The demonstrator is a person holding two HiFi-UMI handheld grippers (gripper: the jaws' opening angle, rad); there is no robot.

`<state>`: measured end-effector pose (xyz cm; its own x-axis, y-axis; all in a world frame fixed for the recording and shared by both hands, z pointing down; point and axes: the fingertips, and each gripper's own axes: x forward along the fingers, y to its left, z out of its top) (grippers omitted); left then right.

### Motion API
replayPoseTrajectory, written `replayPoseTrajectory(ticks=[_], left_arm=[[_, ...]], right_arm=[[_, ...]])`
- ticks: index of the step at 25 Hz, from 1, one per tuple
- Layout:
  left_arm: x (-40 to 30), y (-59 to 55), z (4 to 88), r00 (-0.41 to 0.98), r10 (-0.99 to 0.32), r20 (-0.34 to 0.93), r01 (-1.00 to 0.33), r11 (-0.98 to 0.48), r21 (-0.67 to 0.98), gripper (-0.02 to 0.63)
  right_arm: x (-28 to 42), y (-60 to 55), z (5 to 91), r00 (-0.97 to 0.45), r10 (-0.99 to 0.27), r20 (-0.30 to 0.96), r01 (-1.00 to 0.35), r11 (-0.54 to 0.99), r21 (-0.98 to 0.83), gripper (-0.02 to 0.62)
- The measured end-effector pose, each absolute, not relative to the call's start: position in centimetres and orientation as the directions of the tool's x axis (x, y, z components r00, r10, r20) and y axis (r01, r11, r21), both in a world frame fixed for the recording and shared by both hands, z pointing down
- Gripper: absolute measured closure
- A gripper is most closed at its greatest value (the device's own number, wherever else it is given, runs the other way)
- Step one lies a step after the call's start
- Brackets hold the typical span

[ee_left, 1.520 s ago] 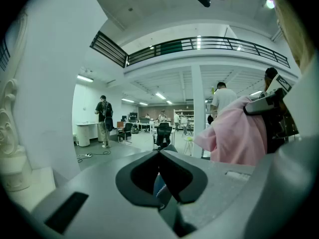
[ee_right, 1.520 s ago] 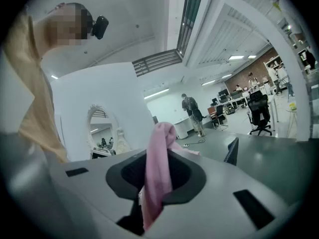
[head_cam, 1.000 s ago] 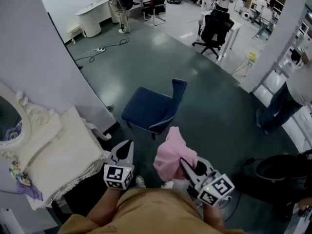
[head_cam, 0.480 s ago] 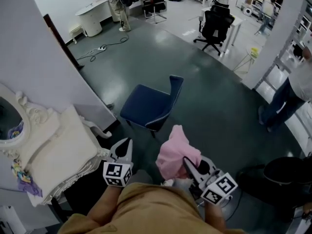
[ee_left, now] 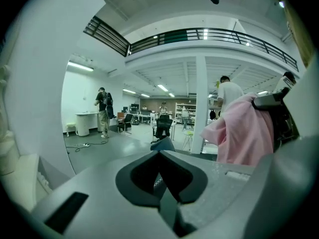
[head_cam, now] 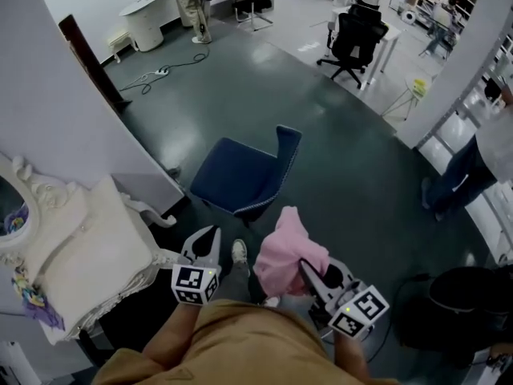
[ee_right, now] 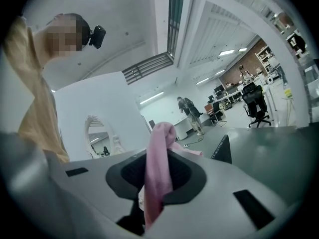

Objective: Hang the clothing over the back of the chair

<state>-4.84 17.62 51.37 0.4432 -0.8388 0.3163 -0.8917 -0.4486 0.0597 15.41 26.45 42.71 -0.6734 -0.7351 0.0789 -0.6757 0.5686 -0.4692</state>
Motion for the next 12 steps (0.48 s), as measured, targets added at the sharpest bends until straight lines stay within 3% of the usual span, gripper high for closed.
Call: replayPoseTrajectory(ticks=[12], left_arm=[[-6.9,-1.0,50.5,0.528,-0.802,0.280,-0.846,-0.525,0.092,0.603]], right_arm=[[9.0,10.9,42.5,-0.684,-0.714,0.146,-0.684,0.559,-0.470,0.531]])
